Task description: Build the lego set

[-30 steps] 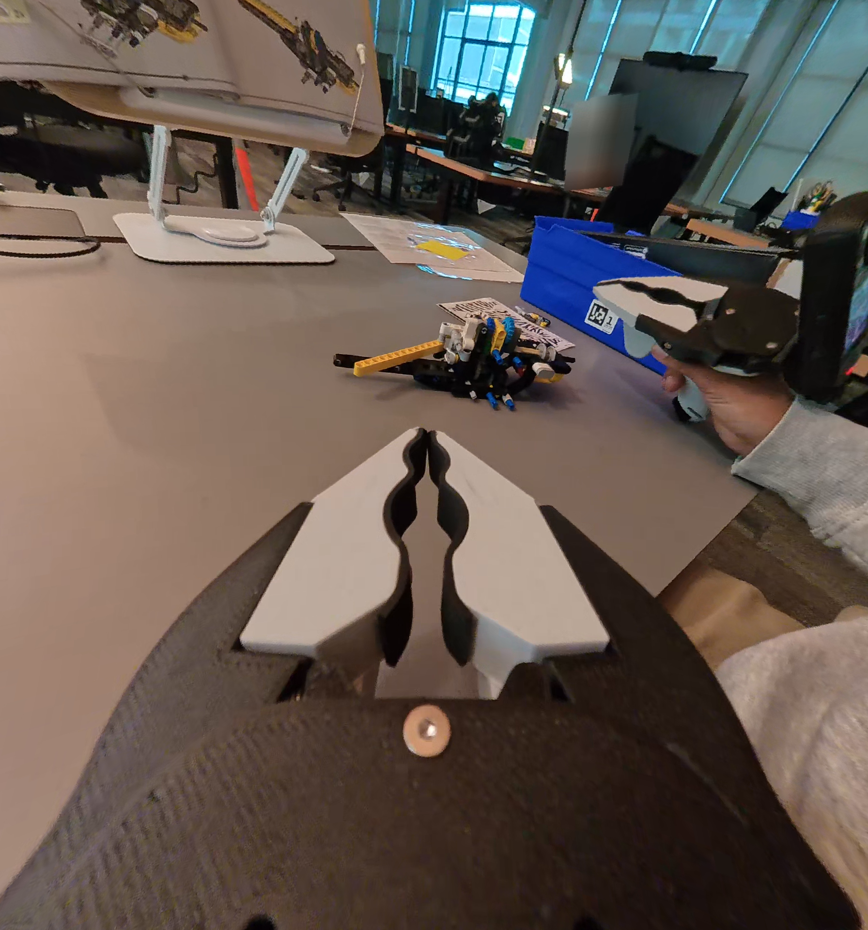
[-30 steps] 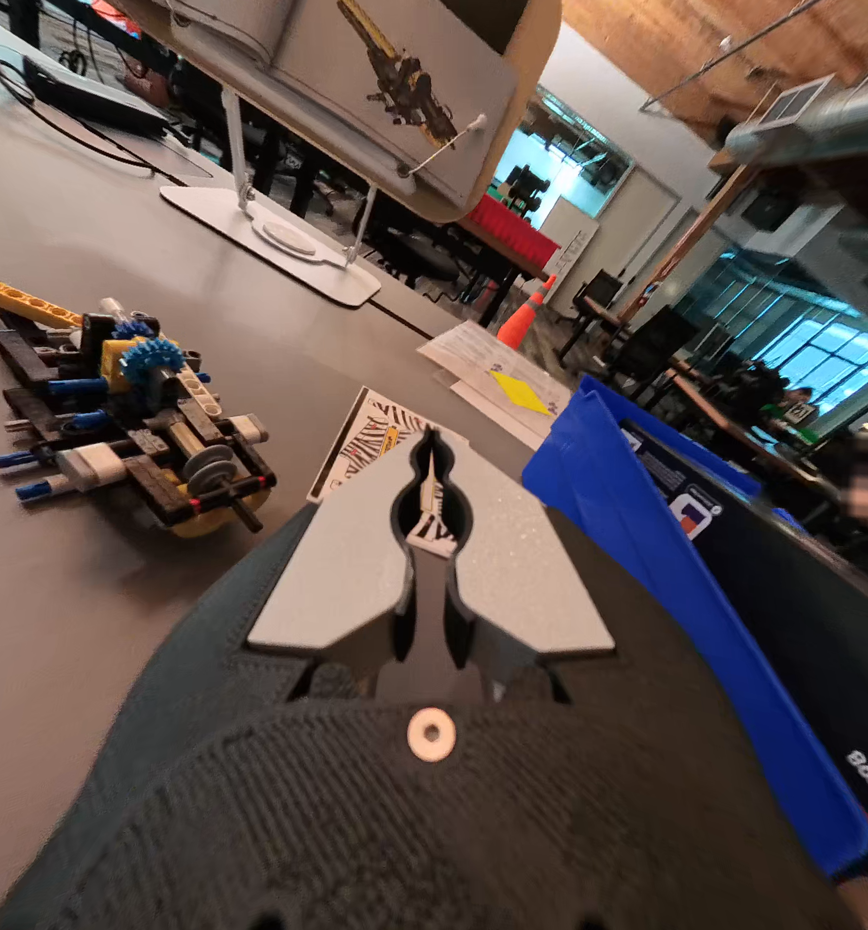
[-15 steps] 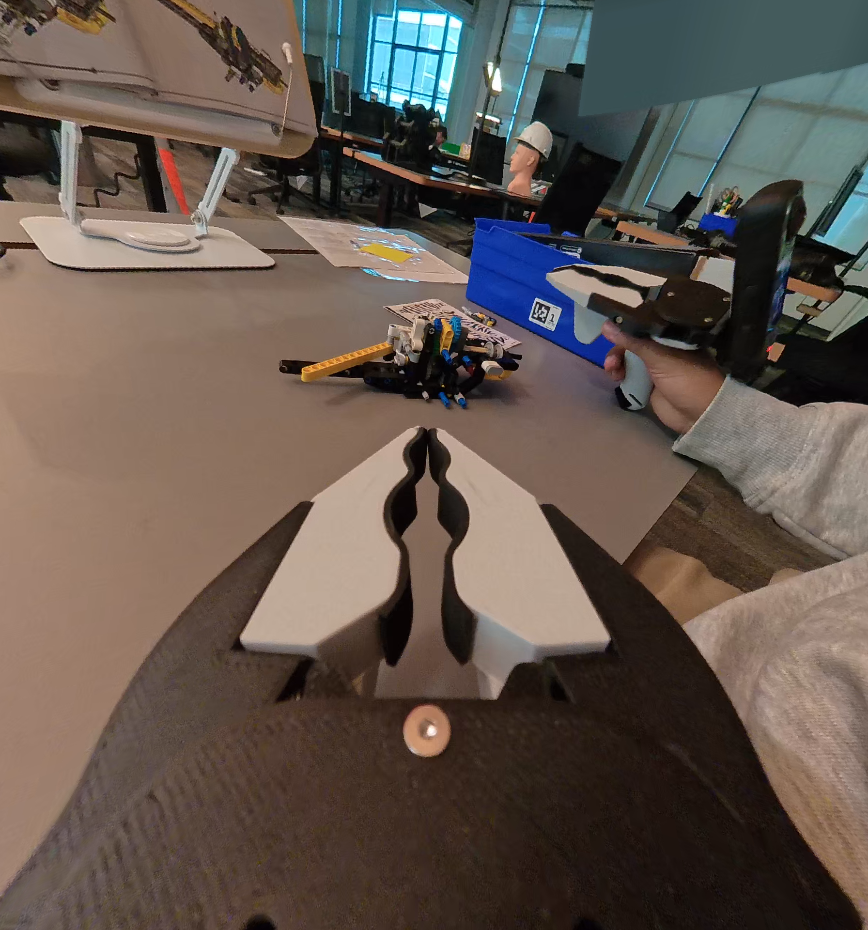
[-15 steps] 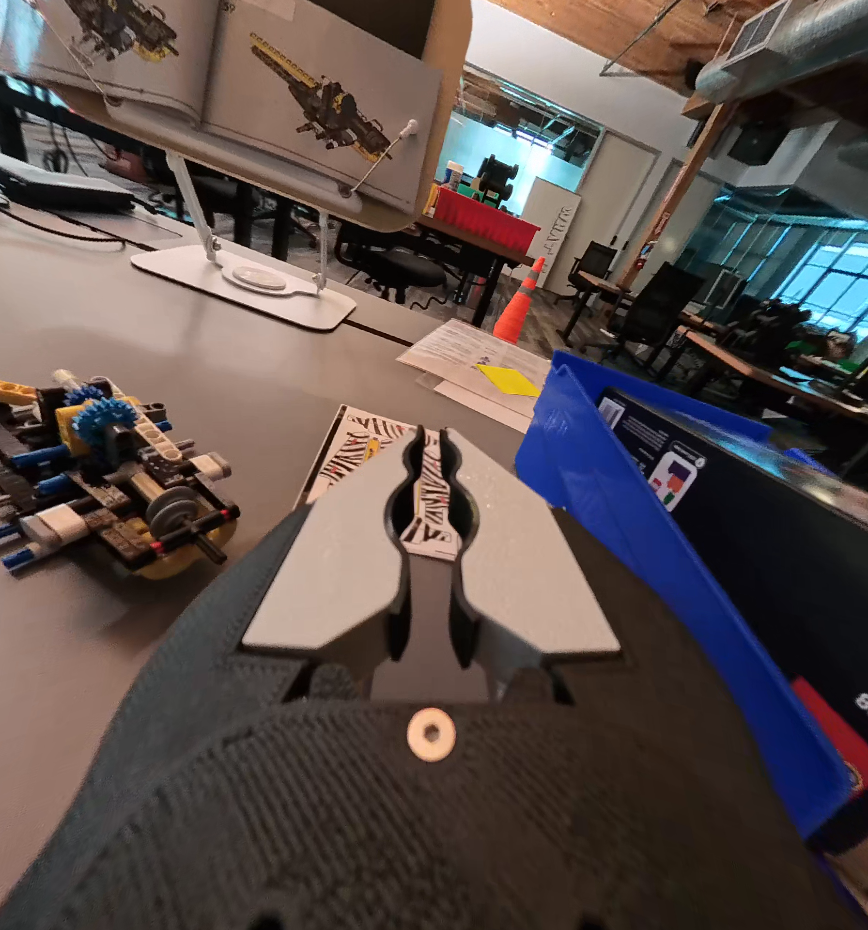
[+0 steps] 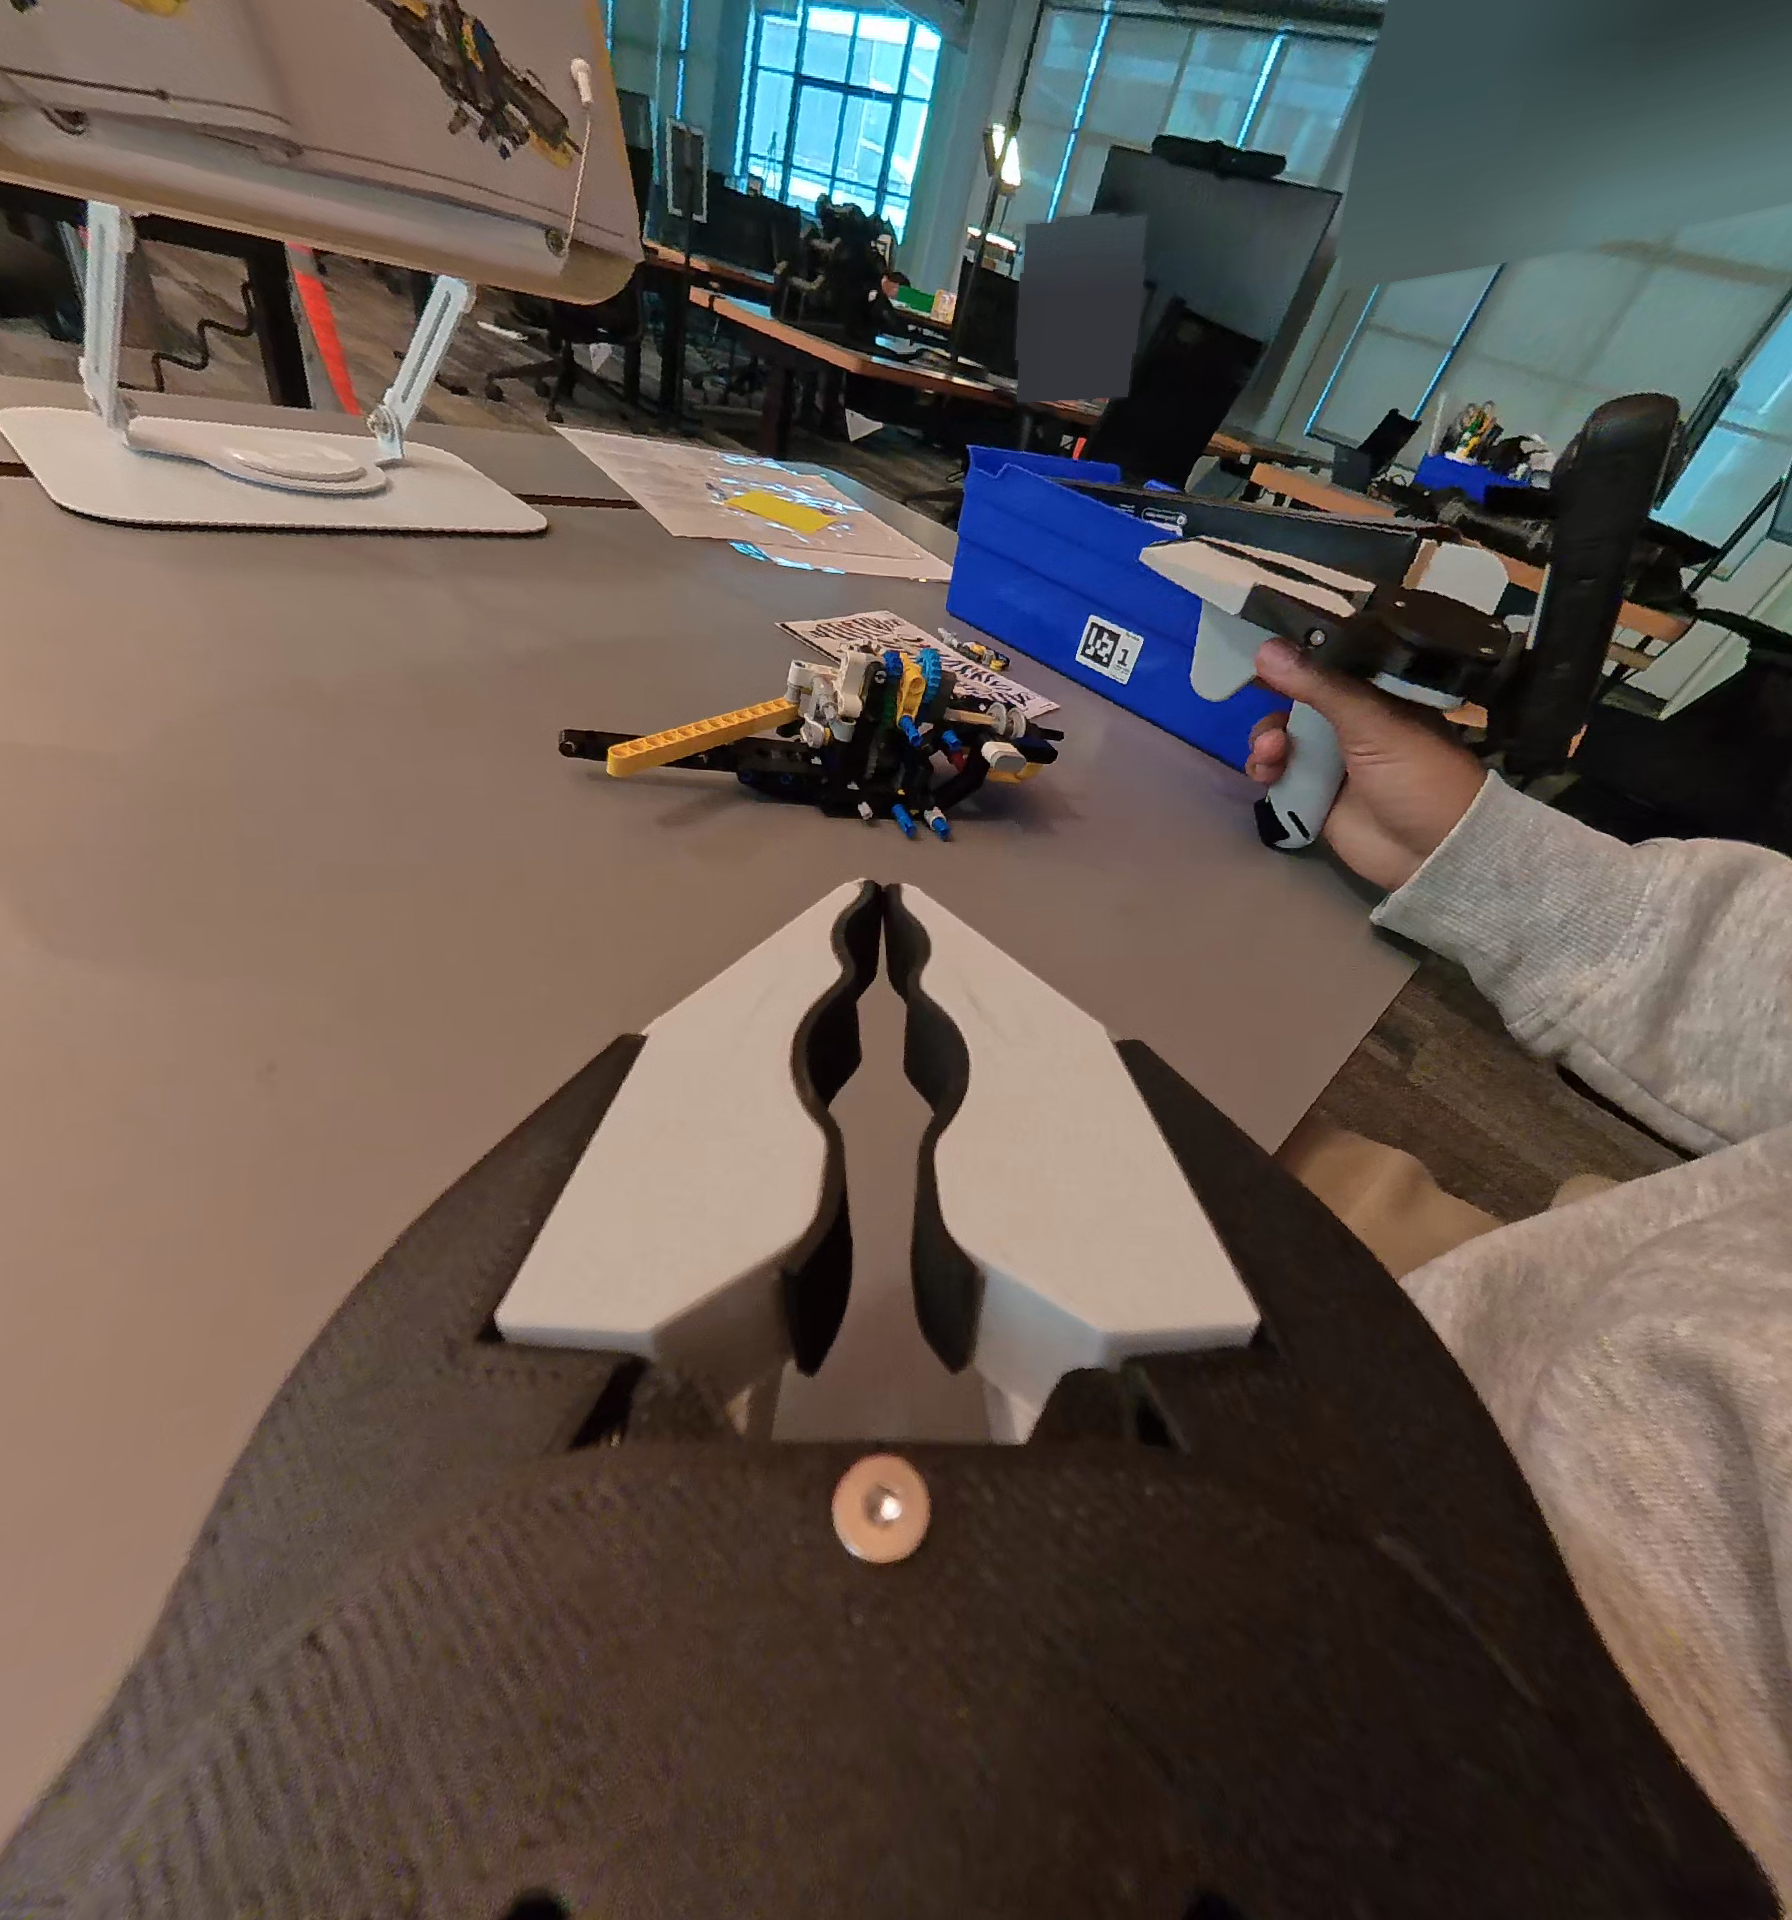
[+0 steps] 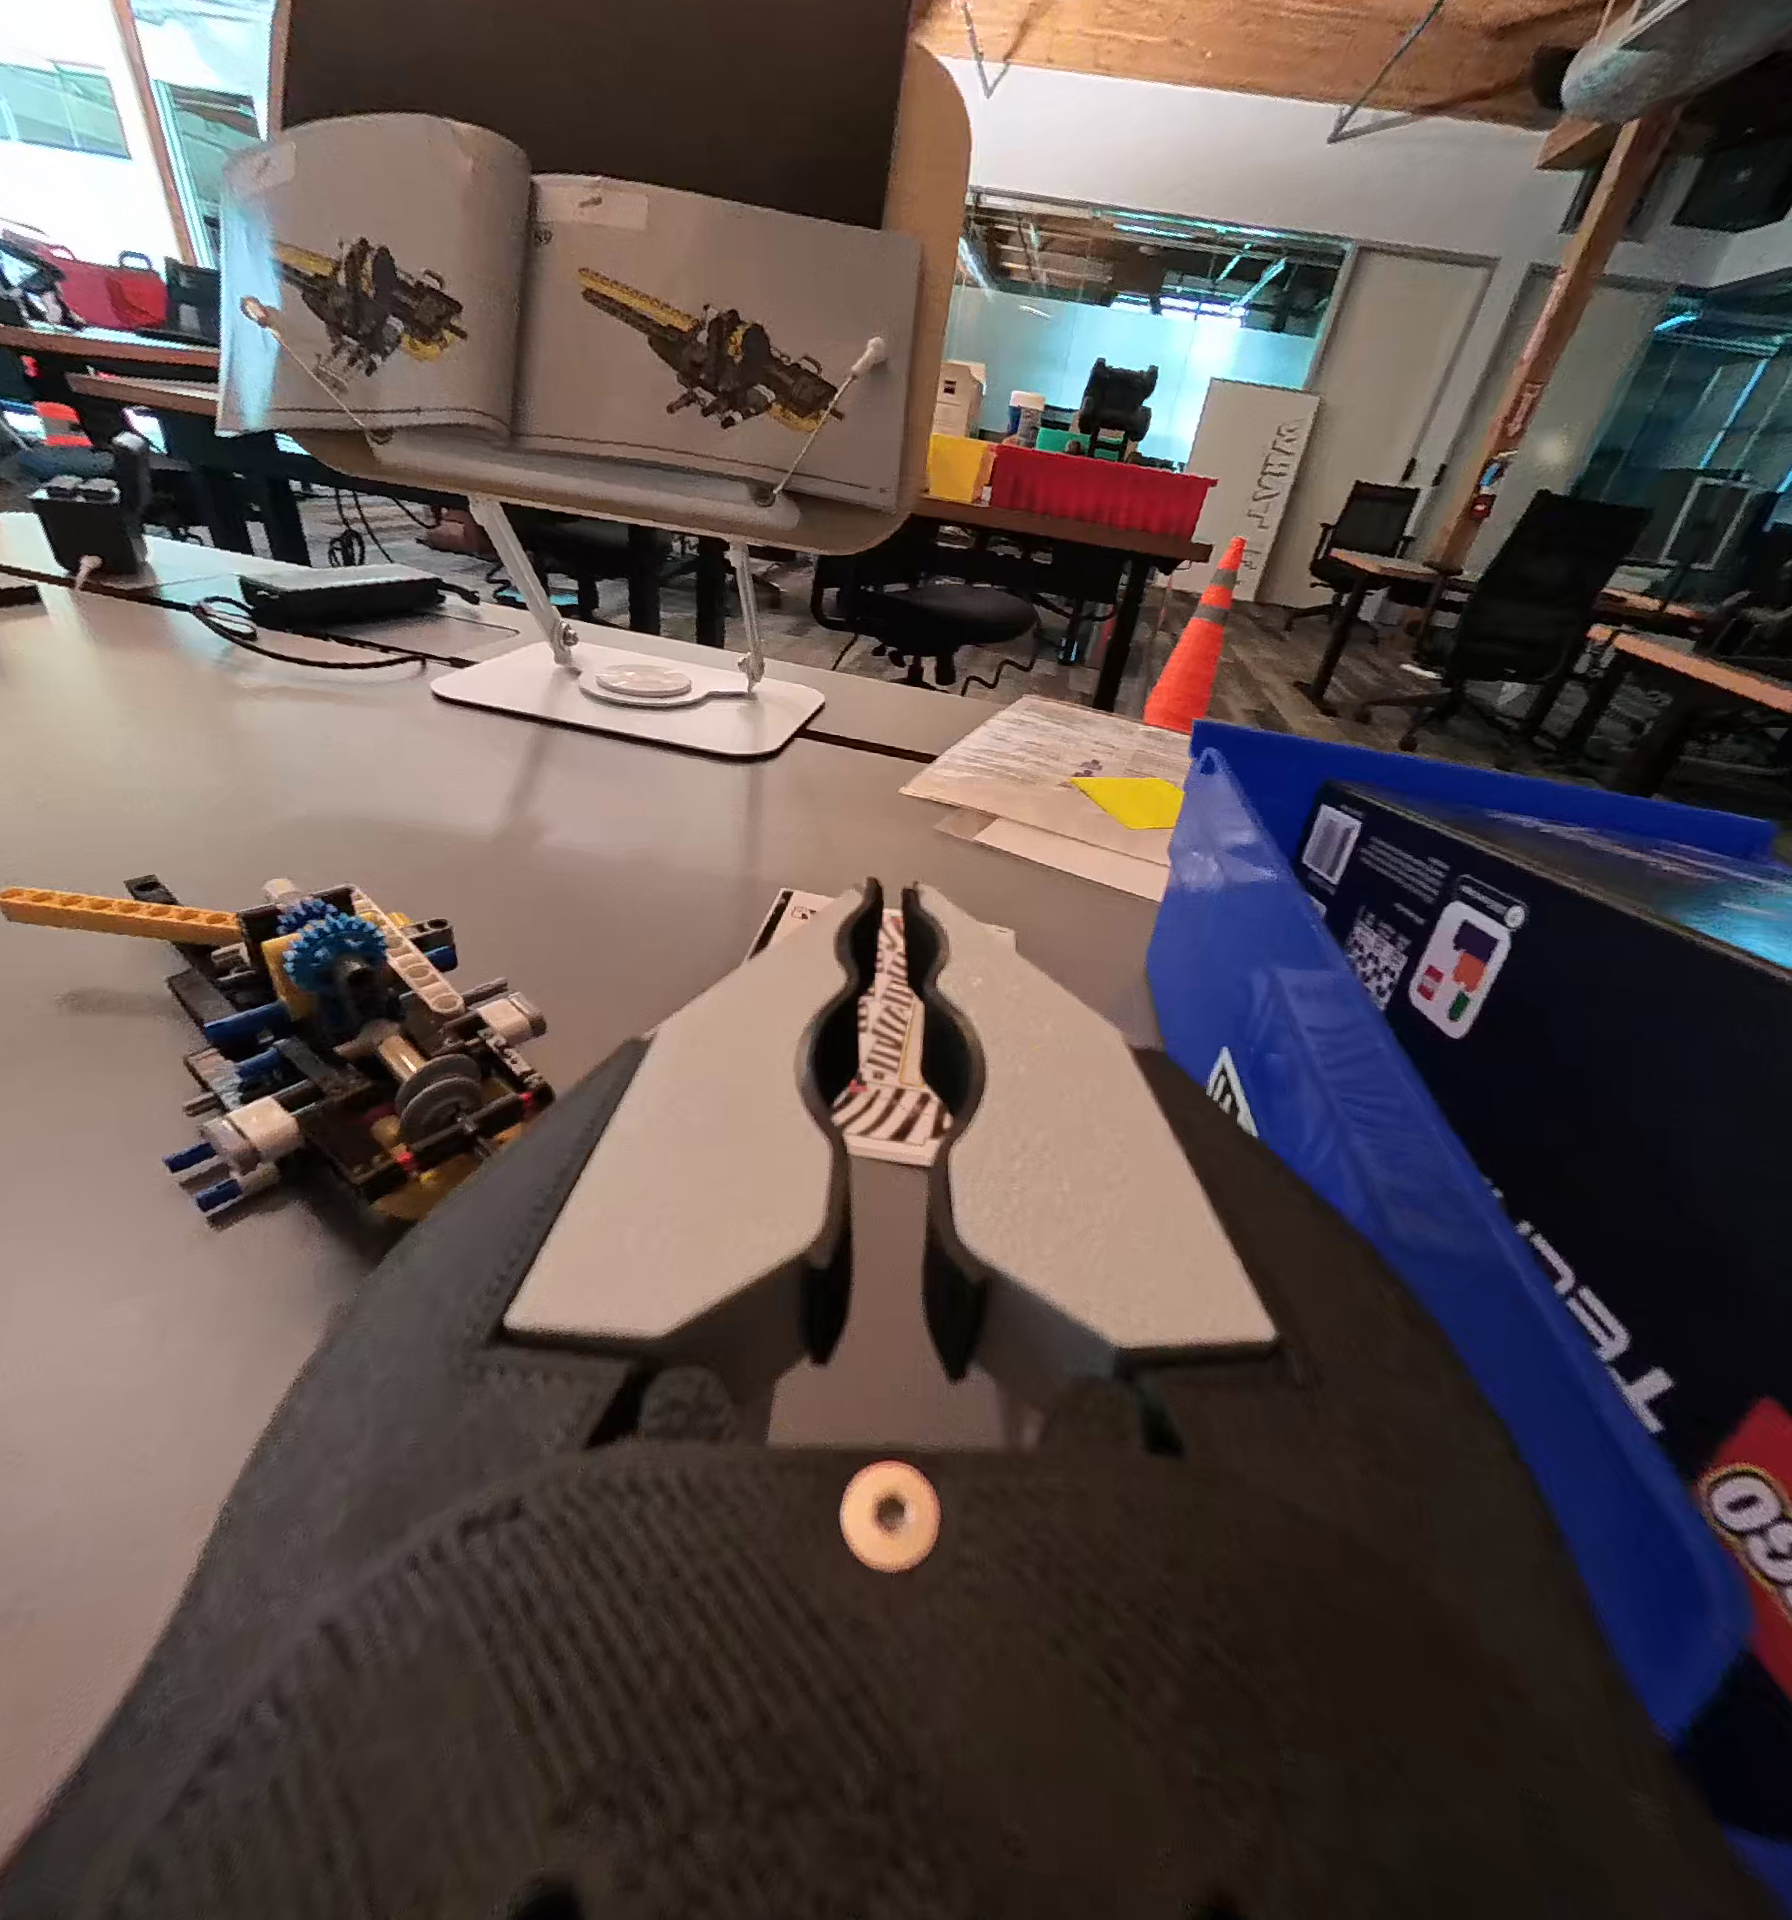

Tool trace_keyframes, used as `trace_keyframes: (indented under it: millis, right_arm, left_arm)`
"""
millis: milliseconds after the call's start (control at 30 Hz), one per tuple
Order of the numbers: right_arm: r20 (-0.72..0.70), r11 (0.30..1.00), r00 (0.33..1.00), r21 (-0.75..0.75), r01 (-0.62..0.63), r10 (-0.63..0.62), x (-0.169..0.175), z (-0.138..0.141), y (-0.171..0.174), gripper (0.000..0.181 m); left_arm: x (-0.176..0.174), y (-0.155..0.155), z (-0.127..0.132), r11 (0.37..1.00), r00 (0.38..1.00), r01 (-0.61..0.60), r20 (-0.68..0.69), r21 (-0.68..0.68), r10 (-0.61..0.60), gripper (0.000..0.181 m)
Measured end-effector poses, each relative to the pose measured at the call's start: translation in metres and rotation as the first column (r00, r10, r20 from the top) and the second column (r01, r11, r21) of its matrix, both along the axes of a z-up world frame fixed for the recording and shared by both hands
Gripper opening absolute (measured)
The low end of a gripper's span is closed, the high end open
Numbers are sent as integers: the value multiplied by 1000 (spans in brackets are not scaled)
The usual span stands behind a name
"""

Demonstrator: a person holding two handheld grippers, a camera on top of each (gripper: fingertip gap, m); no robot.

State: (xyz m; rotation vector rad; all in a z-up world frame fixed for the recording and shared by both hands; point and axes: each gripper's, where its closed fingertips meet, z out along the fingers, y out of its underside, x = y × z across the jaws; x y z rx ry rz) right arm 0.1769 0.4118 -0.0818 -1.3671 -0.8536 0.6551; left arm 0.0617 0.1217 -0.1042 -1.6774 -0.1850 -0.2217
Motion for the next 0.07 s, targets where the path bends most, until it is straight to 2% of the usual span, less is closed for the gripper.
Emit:
trace_keyframes:
  millis: [67]
  right_arm:
    - [5,1000,1000,7,-3,3,-1,0,-1,3]
  left_arm:
    - [-1,0,-1,1000,1000,-6,9,1,6,0]
